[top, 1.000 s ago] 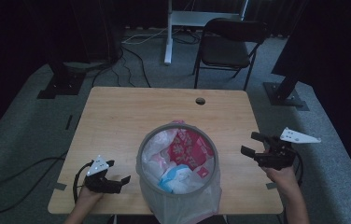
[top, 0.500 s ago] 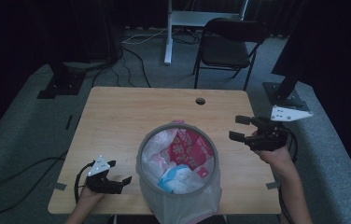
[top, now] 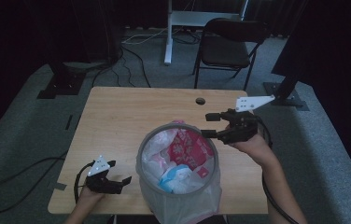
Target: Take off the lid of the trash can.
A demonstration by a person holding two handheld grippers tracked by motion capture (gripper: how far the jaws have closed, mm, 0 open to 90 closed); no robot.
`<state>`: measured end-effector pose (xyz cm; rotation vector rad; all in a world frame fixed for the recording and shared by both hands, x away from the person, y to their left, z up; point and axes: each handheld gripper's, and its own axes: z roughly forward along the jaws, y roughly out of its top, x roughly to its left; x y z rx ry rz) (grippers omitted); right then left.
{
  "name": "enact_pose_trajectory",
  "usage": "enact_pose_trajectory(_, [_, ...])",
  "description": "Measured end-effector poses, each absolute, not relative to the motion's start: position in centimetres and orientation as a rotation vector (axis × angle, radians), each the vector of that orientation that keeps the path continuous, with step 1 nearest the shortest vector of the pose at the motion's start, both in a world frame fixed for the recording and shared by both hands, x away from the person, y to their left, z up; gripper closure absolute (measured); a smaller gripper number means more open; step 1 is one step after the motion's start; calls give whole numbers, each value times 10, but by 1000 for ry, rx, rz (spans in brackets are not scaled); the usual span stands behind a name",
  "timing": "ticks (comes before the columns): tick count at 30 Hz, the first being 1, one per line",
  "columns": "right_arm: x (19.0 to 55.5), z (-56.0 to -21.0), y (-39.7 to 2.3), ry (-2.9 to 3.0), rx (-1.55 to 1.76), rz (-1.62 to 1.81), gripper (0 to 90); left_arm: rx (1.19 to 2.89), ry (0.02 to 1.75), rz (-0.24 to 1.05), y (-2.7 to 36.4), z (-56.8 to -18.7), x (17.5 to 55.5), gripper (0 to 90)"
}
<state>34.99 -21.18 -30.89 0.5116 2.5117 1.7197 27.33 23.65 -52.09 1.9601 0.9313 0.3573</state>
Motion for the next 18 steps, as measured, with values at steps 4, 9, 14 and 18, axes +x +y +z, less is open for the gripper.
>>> enact_pose_trajectory(4, [355, -311, -200, 2555, 502, 1696, 322, 1971, 932, 358, 236, -521, 273, 27])
enact_pose_trajectory(9, [360, -313, -189, 2605, 496, 1625, 346, 1976, 934, 361, 234, -520, 273, 27])
enact_pose_trajectory(14, [364, -316, -182, 2633, 497, 1557, 423, 1977, 934, 364, 234, -520, 273, 27])
enact_pose_trajectory(18, [364, -318, -176, 2674, 478, 1506, 530, 1975, 936, 366, 235, -521, 273, 27])
